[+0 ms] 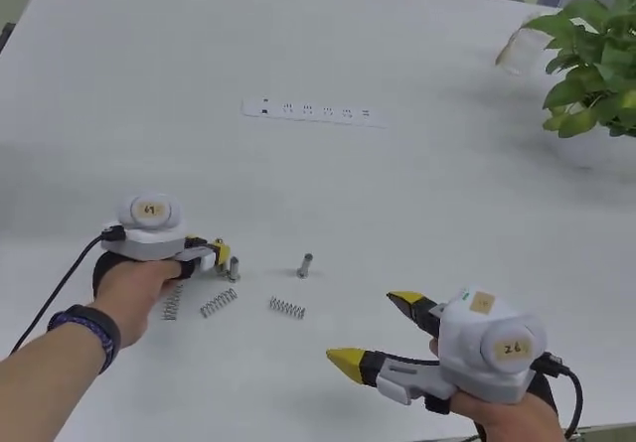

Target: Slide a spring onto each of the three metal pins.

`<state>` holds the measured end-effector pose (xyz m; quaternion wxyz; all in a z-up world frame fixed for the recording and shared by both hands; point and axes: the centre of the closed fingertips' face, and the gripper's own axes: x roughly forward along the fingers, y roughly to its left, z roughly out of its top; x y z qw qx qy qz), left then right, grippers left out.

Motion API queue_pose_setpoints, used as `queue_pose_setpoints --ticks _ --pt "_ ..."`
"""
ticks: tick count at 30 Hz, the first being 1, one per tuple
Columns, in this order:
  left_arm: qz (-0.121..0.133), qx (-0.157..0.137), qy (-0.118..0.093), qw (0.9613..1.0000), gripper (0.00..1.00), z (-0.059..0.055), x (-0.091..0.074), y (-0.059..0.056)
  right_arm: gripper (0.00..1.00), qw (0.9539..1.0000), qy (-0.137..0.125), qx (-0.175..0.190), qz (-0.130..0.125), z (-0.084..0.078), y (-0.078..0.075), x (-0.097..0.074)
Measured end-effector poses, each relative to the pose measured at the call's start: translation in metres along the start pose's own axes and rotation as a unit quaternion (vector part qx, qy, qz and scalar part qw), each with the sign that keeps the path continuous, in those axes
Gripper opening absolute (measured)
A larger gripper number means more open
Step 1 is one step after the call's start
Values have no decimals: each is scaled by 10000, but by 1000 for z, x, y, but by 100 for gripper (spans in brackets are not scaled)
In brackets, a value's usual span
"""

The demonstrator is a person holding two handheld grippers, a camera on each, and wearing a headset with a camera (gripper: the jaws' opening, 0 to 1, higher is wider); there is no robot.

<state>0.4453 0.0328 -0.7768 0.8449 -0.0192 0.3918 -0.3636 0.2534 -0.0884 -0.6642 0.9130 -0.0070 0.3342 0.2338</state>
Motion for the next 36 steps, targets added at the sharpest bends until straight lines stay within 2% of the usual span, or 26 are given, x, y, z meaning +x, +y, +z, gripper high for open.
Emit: queue_pose_setpoints --ticks 4,14,20,24,36 --pt "41 195 55 9998 13 -2 -1 2 67 10000 7 8 8 -1 0 1" --pt "148 379 189 9990 7 -8 -6 11 67 10000 -12 -29 56 3 3 5" --pt "283 487 316 9979 4 -10 -13 23 67 10000 -6 -46 62 4 3 5" --pt "426 530 339 9971 8 -8 -15 34 67 10000 13 -44 66 2 3 5" --pt "587 598 257 9961 3 -5 -9 35 66 10000 24 -48 74 2 4 5"
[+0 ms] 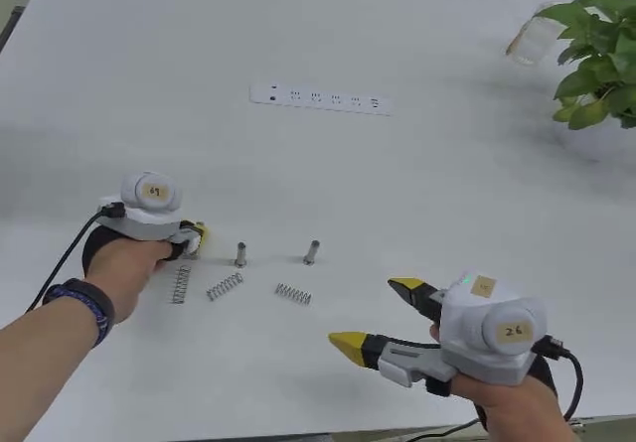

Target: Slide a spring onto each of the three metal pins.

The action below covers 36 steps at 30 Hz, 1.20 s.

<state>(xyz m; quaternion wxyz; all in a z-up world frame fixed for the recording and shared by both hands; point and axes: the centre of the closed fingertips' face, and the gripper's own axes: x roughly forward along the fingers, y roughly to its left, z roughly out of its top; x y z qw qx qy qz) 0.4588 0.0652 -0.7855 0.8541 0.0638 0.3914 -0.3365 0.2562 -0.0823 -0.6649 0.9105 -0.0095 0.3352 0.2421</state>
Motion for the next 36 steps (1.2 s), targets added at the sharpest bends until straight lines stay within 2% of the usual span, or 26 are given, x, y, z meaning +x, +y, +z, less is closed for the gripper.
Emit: queue_pose_setpoints --ticks 4,9,14,26,36 --pt "43 52 12 10000 0 0 -1 1 65 10000 -8 0 -5 0 -1 0" --pt "32 -95 66 9999 0 -2 -4 2 65 10000 2 -4 -2 -1 -1 0" --pt "17 -97 78 9999 0 -5 -11 2 64 10000 -20 13 -2 -1 0 0" --pt "150 -167 -190 9996 0 5 -32 14 64 10000 -70 -31 30 4 1 3" --pt "213 -150 -293 9992 0 4 -45 16 65 9999 -102 -93 93 7 7 5"
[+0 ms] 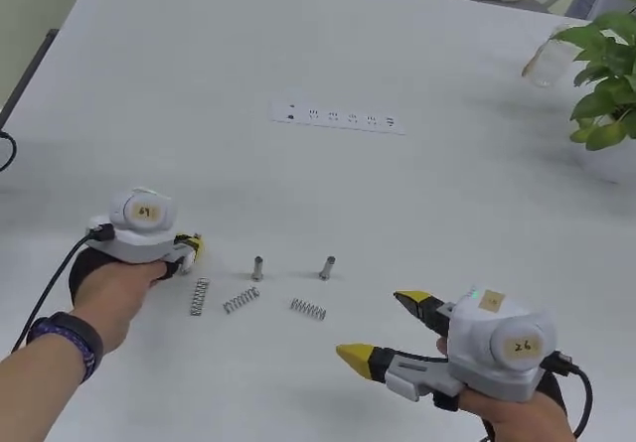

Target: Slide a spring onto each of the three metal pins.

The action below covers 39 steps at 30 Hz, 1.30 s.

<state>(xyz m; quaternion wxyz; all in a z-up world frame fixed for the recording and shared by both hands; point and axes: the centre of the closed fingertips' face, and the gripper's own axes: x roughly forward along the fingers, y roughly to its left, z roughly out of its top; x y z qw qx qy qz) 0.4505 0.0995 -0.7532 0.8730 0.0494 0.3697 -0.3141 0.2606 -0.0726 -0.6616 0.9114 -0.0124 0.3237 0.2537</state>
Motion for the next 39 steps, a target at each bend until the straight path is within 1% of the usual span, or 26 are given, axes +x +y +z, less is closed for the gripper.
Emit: queue_pose_setpoints --ticks 18,26,36,39 --pt "52 161 -82 9998 0 -1 -16 2 65 10000 -53 19 -20 -2 3 -4" --pt "65 215 -70 9997 0 -4 -21 2 65 10000 -79 28 -30 -2 3 -4" --pt "36 335 -48 9994 0 -5 -22 -3 64 9999 -100 43 -36 -4 3 -4" --pt "30 416 -28 9991 0 -7 -23 -5 64 9999 -106 48 -44 -3 3 -5"
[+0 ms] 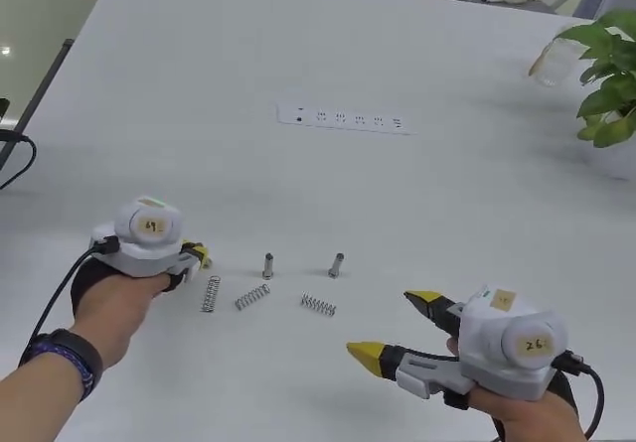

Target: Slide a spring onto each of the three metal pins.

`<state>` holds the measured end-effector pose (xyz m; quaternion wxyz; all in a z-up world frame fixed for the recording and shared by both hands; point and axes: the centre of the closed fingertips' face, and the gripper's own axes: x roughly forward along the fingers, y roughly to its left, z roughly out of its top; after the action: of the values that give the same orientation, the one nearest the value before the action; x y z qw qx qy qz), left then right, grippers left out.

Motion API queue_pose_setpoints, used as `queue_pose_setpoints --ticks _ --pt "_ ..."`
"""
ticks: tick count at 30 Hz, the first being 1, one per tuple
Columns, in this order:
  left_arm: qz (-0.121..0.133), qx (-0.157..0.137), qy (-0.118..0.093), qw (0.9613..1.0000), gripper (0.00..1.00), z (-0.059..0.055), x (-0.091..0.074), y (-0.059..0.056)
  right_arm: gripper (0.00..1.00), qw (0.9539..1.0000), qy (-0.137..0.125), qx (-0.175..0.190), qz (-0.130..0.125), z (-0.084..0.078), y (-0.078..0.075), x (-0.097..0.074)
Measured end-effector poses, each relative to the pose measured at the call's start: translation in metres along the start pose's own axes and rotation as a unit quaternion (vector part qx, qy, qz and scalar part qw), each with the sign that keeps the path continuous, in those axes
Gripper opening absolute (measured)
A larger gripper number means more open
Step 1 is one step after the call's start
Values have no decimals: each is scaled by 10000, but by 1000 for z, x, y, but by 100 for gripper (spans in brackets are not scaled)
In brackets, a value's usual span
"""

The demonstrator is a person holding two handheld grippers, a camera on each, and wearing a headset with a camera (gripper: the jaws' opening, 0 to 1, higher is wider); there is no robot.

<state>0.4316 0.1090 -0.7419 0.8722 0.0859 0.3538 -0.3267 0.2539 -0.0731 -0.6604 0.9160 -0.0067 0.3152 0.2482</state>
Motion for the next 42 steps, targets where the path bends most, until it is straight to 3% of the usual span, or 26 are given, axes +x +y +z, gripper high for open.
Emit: queue_pose_setpoints --ticks 19,42 --pt "-35 300 79 9995 0 -6 -5 -5 64 10000 -49 -1 12 0 2 0" --pt "-20 311 164 9994 0 -13 0 -5 64 10000 -42 19 1 -2 0 -1"
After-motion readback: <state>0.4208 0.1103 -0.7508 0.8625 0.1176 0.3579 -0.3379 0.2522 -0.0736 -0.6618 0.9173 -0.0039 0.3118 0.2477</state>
